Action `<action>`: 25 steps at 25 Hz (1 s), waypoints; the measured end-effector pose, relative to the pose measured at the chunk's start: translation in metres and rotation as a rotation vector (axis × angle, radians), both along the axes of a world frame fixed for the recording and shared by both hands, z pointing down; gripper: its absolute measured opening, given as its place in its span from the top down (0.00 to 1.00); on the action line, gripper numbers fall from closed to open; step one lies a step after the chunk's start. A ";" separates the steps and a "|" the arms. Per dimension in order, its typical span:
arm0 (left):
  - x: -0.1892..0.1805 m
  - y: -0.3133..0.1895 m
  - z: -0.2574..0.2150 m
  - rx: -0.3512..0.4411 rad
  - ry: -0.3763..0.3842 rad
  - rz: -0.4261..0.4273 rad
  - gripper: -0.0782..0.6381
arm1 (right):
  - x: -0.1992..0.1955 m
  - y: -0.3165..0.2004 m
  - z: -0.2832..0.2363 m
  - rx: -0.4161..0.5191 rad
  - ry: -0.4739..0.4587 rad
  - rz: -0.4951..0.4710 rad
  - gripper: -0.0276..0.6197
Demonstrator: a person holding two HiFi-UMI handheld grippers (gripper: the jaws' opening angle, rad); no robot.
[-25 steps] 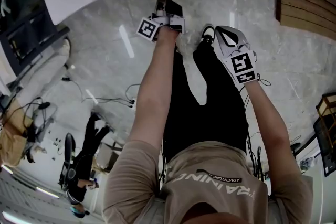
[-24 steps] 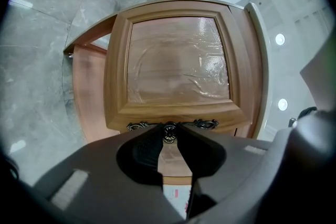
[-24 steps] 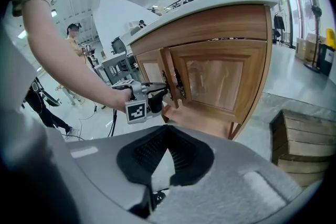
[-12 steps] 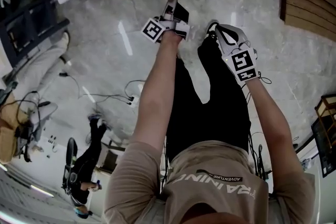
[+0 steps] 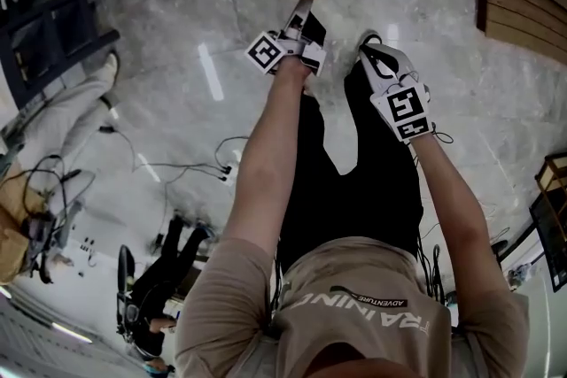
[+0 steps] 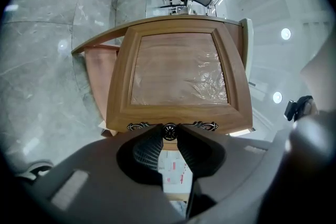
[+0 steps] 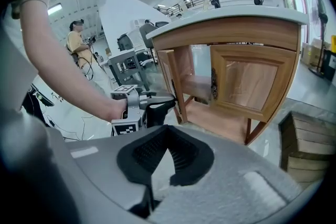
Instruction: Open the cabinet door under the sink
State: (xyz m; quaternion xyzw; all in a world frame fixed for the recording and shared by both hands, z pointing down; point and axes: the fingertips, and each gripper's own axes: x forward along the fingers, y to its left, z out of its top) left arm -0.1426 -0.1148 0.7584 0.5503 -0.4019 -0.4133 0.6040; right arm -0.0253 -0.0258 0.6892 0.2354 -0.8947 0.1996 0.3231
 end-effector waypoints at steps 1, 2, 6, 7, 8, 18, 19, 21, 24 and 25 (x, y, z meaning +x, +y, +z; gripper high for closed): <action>-0.001 0.003 -0.001 0.001 -0.001 0.017 0.75 | -0.002 0.004 0.000 -0.003 0.002 0.010 0.95; -0.003 0.007 -0.001 0.002 -0.002 0.034 0.75 | -0.005 0.009 0.000 -0.006 0.004 0.020 0.95; -0.013 0.026 -0.001 -0.004 0.002 0.095 0.75 | -0.017 0.031 0.001 -0.015 0.015 0.051 0.95; -0.016 0.032 -0.001 -0.006 0.003 0.110 0.75 | -0.021 0.037 0.002 -0.015 0.018 0.054 0.95; -0.020 0.037 0.000 -0.010 0.004 0.124 0.75 | -0.025 0.043 0.001 -0.016 0.021 0.057 0.95; -0.070 0.087 0.008 -0.018 -0.011 0.242 0.75 | -0.066 0.069 -0.004 -0.011 0.015 0.111 0.95; -0.077 0.092 0.009 -0.020 -0.010 0.242 0.75 | -0.071 0.071 -0.005 -0.009 0.013 0.115 0.95; -0.097 0.104 0.012 -0.028 -0.020 0.235 0.75 | -0.080 0.077 -0.006 -0.005 0.011 0.119 0.95; -0.130 0.119 0.015 -0.043 -0.055 0.225 0.75 | -0.092 0.089 -0.009 -0.008 0.010 0.126 0.95; -0.142 0.123 0.015 -0.049 -0.064 0.224 0.75 | -0.095 0.093 -0.009 -0.011 0.009 0.128 0.95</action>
